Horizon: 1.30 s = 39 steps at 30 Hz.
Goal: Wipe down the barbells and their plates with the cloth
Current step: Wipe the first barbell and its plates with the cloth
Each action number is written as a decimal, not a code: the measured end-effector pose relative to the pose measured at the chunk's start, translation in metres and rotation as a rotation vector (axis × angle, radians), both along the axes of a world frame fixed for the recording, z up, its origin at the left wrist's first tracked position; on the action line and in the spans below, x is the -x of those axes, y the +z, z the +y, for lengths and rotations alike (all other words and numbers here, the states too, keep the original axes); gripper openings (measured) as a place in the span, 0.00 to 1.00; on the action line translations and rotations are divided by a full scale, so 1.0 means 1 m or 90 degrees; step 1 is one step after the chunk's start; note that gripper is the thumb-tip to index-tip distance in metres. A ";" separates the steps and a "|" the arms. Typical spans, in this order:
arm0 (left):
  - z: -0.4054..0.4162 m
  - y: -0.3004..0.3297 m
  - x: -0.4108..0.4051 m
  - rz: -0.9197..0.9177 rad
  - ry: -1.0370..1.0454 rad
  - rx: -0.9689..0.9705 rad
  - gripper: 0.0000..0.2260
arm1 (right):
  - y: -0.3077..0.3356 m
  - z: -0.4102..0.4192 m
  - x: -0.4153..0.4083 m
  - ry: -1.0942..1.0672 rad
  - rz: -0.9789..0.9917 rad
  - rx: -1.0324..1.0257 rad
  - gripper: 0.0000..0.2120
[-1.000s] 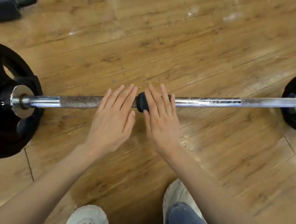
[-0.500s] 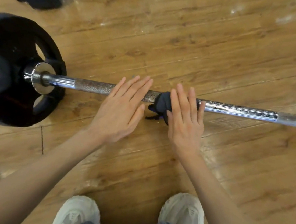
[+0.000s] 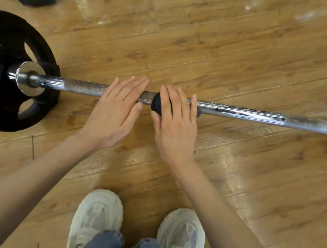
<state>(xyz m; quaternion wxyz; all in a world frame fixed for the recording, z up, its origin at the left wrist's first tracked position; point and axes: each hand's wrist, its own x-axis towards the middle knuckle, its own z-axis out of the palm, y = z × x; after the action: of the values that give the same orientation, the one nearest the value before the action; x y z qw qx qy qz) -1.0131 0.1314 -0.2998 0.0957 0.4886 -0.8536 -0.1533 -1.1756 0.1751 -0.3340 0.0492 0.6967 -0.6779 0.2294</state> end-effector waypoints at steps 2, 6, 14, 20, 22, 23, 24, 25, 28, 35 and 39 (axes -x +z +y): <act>0.001 -0.003 0.000 0.012 0.007 0.017 0.25 | 0.006 -0.012 -0.005 -0.011 0.014 -0.031 0.21; 0.005 -0.006 0.005 0.047 0.039 0.040 0.24 | 0.054 -0.057 -0.002 -0.030 0.002 -0.282 0.23; 0.006 -0.010 0.006 0.059 0.038 0.060 0.23 | 0.019 -0.005 -0.006 -0.084 -0.011 -0.105 0.16; 0.013 -0.012 0.006 0.056 0.048 0.051 0.23 | 0.053 -0.065 -0.001 -0.089 -0.009 -0.360 0.26; 0.013 -0.011 0.005 0.049 0.042 0.056 0.23 | 0.045 -0.064 0.002 -0.091 -0.011 -0.305 0.24; 0.013 -0.010 0.005 0.045 0.039 0.057 0.24 | 0.040 -0.051 0.003 -0.113 -0.010 -0.202 0.22; 0.014 -0.010 0.004 0.041 0.039 0.057 0.24 | 0.030 -0.030 0.000 -0.107 0.000 -0.129 0.18; 0.014 -0.010 0.003 0.040 0.040 0.057 0.24 | 0.022 -0.007 -0.004 -0.105 0.005 -0.075 0.15; 0.016 -0.011 0.005 0.045 0.042 0.061 0.24 | 0.017 0.006 -0.002 -0.064 0.012 -0.078 0.18; 0.019 -0.010 0.005 0.035 0.042 0.061 0.24 | 0.036 -0.037 0.003 -0.136 -0.025 -0.160 0.19; 0.020 -0.009 0.004 0.031 0.035 0.072 0.24 | 0.006 0.016 0.004 -0.089 -0.007 -0.024 0.15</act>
<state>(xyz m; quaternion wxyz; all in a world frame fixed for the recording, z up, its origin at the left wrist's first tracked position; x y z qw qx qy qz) -1.0173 0.1511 -0.3086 0.1482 0.5019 -0.8445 -0.1143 -1.1793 0.1910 -0.3282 0.0480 0.6471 -0.7294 0.2167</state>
